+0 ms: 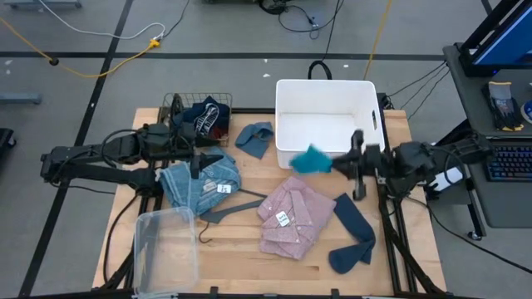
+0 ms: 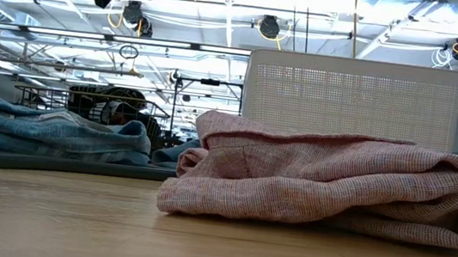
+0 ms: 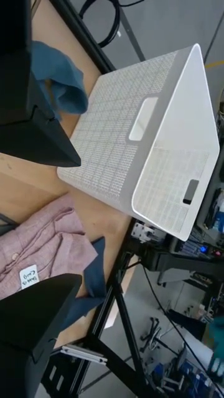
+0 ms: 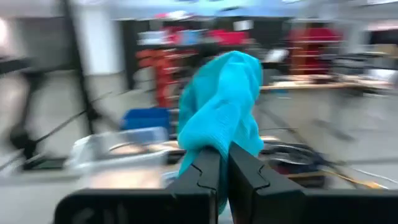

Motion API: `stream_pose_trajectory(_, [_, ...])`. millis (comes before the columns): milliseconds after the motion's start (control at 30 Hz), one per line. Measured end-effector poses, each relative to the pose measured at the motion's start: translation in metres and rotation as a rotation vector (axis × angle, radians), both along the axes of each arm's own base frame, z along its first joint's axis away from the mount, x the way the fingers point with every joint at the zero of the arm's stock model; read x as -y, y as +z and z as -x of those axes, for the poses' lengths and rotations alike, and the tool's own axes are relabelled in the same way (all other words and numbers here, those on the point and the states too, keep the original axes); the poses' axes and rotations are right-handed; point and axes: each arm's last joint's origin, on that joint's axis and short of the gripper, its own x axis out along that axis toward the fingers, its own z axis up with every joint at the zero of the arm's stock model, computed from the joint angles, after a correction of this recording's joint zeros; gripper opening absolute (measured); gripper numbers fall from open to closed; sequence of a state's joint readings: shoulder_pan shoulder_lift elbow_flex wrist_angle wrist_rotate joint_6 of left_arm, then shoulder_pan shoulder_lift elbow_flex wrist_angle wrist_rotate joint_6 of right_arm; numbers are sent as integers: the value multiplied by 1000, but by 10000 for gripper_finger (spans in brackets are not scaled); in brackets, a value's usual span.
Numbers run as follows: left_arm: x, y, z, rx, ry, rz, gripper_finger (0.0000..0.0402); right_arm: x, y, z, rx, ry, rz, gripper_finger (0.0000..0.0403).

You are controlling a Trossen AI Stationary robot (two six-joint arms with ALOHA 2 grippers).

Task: Pick & Place Cloths
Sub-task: Put the bottom light blue sock into the transparent bin

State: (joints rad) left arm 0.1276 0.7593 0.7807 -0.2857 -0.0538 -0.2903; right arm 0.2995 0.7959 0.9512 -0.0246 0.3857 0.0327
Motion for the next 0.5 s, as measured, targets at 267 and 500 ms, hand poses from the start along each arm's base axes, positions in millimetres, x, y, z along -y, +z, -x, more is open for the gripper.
stream_pose_trajectory(267, [0, 0, 0, -10, -14, -51, 294, 29, 1, 1, 10, -289, -24, 3])
stream_pose_trajectory(500, [0, 0, 0, -12, -18, -67, 294, 57, -8, 3, -113, -466, -169, 2])
